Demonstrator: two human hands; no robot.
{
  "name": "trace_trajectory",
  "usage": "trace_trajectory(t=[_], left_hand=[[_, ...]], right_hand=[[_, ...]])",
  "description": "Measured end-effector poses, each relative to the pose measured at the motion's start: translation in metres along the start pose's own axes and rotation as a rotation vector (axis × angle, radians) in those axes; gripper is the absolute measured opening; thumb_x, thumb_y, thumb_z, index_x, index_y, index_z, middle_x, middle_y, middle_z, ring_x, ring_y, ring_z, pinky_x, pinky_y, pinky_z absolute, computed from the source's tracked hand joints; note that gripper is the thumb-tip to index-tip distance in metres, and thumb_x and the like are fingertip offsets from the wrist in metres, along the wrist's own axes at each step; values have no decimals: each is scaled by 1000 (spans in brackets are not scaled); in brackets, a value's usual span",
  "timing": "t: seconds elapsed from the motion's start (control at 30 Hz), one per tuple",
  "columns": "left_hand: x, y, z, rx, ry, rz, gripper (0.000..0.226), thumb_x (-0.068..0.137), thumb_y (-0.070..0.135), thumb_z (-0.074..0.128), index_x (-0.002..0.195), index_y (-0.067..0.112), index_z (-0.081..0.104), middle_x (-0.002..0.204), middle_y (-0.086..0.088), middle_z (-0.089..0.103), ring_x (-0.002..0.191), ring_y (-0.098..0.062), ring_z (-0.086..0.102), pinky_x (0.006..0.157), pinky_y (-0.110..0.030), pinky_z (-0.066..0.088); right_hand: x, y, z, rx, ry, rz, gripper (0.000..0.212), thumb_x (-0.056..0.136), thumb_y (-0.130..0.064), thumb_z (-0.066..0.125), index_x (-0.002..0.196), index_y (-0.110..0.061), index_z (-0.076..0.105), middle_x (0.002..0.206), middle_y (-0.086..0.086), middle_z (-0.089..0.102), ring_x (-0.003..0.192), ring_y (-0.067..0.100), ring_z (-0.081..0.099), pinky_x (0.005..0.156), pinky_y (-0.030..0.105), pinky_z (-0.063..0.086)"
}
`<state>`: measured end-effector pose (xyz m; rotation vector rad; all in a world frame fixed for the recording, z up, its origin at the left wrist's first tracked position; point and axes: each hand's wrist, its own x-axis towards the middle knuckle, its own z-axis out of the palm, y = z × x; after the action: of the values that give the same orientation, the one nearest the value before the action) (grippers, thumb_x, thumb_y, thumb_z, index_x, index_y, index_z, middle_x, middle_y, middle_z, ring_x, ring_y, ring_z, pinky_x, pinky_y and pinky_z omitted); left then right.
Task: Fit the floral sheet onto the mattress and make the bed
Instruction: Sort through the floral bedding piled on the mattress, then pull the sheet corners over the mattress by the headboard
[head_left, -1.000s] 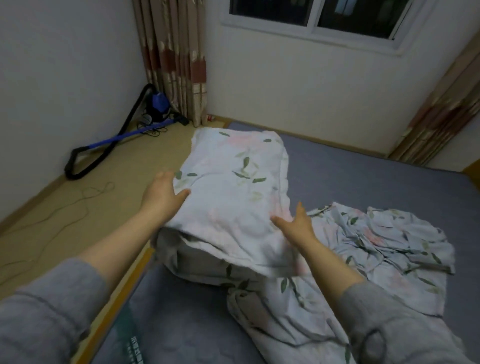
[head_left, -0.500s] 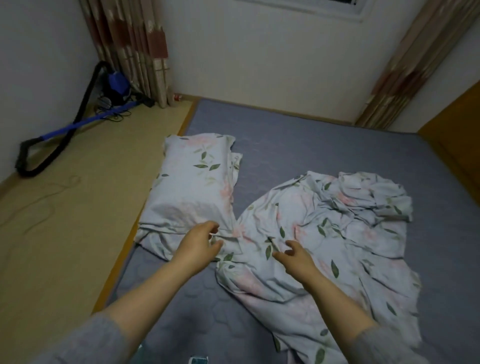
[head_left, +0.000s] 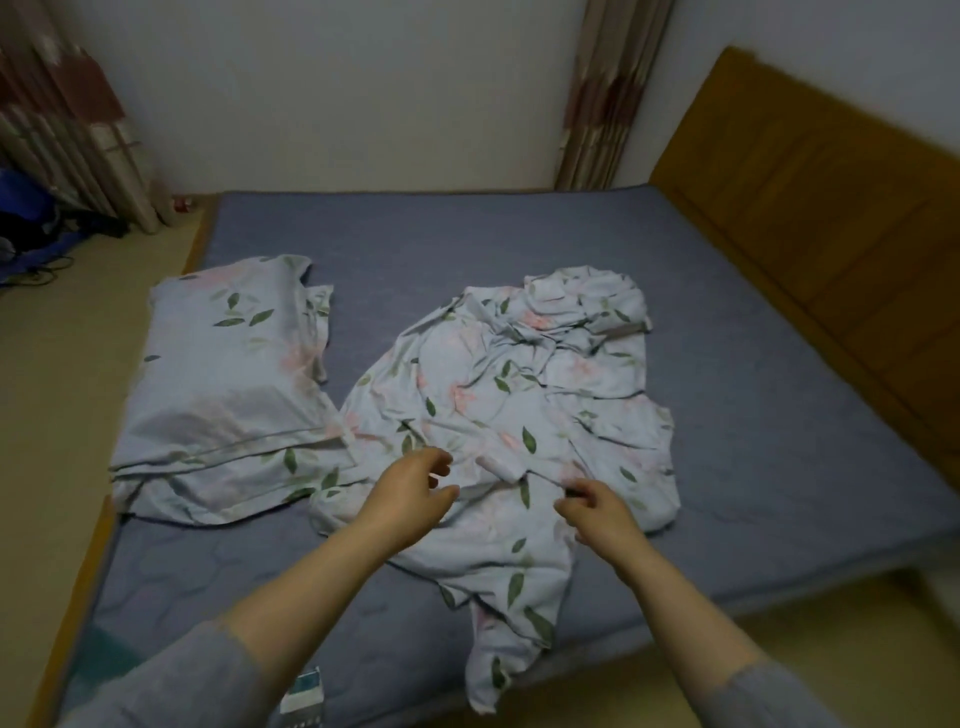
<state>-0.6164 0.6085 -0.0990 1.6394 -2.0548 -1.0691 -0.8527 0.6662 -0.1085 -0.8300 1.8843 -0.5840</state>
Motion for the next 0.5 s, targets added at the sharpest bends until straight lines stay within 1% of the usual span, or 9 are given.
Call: trace_trajectory(t=[0.07,0.13,0.17,0.23,0.3,0.37,0.43,0.5], left_hand=[[-3,35,33,16,-17,11,38,88,28,61,124,17,54,119,2,60,101,-15,59,88,-31,50],[-7,71,71,20,-22,9,37,88,28,61,123,15,55,119,1,61,101,-15,59,87,-30,49],[-8,88,90,18,-30,13,37,88,28,61,122,15,55,119,1,61,100,-14,59,86,-28,49],[-13,121,130,12,-56,22,37,88,29,61,122,15,55,118,2,61,100,-12,60,84,-26,49],[-18,146,161,9,-86,42,37,88,28,61,123,17,55,118,3,61,99,-12,60,83,-25,48],[-23,164,186,9,-102,50,37,88,28,62,123,17,55,118,2,61,98,-12,60,83,-24,48],[-25,175,202,17,-117,46,37,88,28,61,122,16,55,117,2,61,96,-11,60,83,-23,48],[-25,179,211,37,-126,39,36,88,29,61,122,16,55,116,1,62,95,-11,60,83,-24,49]], right_hand=[[-4,26,-39,19,24,-2,49,88,-24,60,134,-14,47,115,4,56,106,24,56,97,42,47],[-7,54,-79,16,39,-9,47,88,-23,60,132,-14,48,124,7,55,110,26,57,98,43,47],[-8,67,-99,7,48,-12,45,88,-23,60,131,-14,50,123,8,57,107,25,58,95,42,49],[-10,96,-140,-13,78,-10,41,87,-22,60,126,-13,53,114,8,59,97,23,60,85,39,51],[-11,117,-170,-18,112,-3,36,87,-19,60,122,-11,57,104,7,60,89,20,57,77,33,47],[-11,136,-193,-27,123,18,32,87,-16,60,118,-10,58,100,7,59,93,22,57,81,32,46],[-8,151,-207,-38,118,31,33,86,-18,60,118,-10,58,106,7,60,102,25,60,91,39,49],[-5,160,-215,-41,109,37,33,86,-19,60,118,-10,59,109,8,60,105,26,60,95,42,48]])
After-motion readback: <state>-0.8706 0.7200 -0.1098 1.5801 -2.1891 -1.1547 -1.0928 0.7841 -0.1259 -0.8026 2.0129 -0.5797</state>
